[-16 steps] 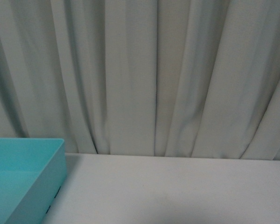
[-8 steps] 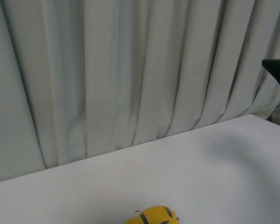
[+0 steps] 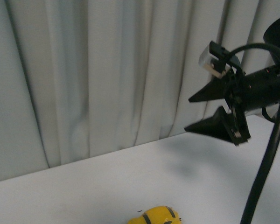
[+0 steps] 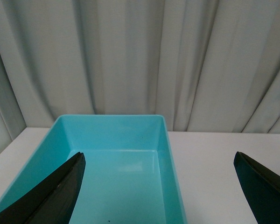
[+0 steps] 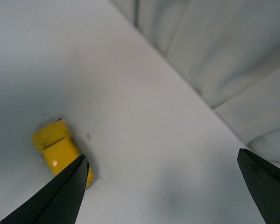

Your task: Wind up and store yellow beetle toy

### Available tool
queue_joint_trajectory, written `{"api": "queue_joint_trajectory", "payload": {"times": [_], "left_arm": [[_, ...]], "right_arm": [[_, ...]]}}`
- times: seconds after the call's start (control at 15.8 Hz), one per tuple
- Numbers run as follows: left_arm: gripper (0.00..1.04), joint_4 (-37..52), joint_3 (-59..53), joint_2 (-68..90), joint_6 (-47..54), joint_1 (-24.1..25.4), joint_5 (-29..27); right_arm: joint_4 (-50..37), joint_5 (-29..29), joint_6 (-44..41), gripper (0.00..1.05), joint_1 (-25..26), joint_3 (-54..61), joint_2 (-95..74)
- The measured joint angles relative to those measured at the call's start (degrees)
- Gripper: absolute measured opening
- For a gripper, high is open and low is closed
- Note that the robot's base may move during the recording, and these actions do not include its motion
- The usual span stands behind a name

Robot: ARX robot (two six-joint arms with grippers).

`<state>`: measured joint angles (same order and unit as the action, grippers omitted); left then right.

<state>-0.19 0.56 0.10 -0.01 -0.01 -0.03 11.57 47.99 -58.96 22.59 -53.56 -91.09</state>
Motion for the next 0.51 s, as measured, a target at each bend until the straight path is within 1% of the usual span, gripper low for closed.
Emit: {"api": "queue_joint_trajectory", "payload": {"times": [0.06,0.19,0.25,0.32,0.38,0.51], "left_arm": [[0.98,0.0,0.0,0.0,0.02,0.0,-0.02],[0.98,0.0,0.0,0.0,0.0,0.0,0.0],[0.98,0.0,0.0,0.0,0.0,0.0,0.0],[0.98,0.0,0.0,0.0,0.0,0.0,0.0],[0.98,0.0,0.0,0.0,0.02,0.0,0.0],[0.98,0.0,0.0,0.0,0.0,0.0,-0.02]], "right_arm": [[7.48,-1.81,-7.41,0.98,-2.08,-1.22,-1.7],[17.09,-5.79,-18.6,0.98,-5.25,-2.99,-4.85],[23.47,-10.58,-29.09,0.98,-8.11,-3.26,-7.48],[23.96,-12.37,-35.69,0.98,-10.03,-3.74,-9.42],[24.22,-13.81,-37.81,0.98,-10.73,-4.22,-10.99],[22.77,-16.04,-39.17,0.98,-11.69,-4.37,-13.79]]}}
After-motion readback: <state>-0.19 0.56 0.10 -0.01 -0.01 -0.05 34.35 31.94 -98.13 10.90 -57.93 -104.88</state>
